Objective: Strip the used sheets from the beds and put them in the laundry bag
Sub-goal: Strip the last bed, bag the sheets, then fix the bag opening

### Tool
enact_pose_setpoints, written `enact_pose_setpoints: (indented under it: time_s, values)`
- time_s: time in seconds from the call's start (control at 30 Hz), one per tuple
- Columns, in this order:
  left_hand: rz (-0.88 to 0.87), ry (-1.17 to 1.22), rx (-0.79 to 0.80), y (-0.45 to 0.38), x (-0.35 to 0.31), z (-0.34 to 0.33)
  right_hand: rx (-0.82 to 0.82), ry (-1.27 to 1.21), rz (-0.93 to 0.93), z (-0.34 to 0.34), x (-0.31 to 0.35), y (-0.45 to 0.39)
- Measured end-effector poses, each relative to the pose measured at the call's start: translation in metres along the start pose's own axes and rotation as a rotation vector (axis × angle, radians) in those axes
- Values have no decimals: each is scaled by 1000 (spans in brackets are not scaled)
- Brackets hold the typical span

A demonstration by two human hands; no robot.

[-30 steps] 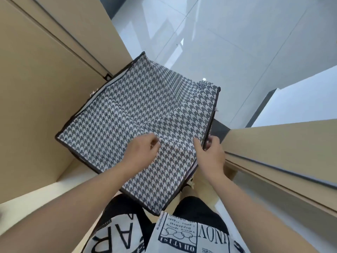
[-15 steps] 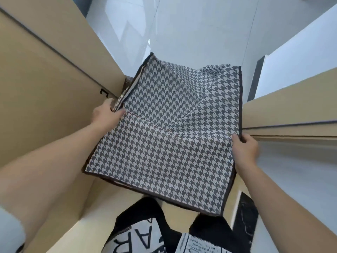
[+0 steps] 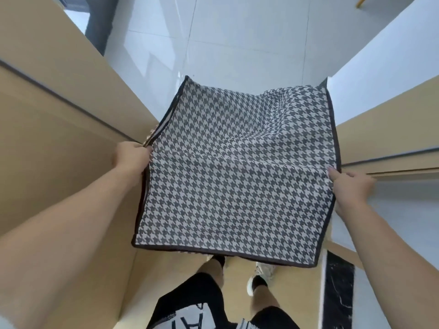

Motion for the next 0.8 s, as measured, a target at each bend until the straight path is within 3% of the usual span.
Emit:
enact_pose_setpoints:
  time_s: [0.13, 0.23, 0.37, 0.5, 0.63, 0.8]
  values:
    - [-153, -224, 98, 5, -18, -13, 12, 261, 165, 2, -9, 16]
    - [-299, -185, 136, 1, -59, -27, 62, 225, 285, -4, 22, 24]
    - [-333, -224, 16, -9, -93, -33, 2, 160, 230, -17, 59, 10]
    - [-239, -235, -73, -32, -89, -14, -24, 338, 259, -19, 72, -8]
    - [-64, -100, -161, -52, -77, 15, -131, 225, 216, -6, 68, -15]
    - [-78, 32, -81, -46, -61, 11, -67, 181, 227, -14, 52, 8]
Point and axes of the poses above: each hand's wrist, its own y-axis away from the middle knuckle, its own z-axis out of the back of the hand, x = y × z, the point moved 4 cm from there along -y, towards the middle knuckle, and after that the axes turned 7 degrees about -z, right-handed, at the moved point
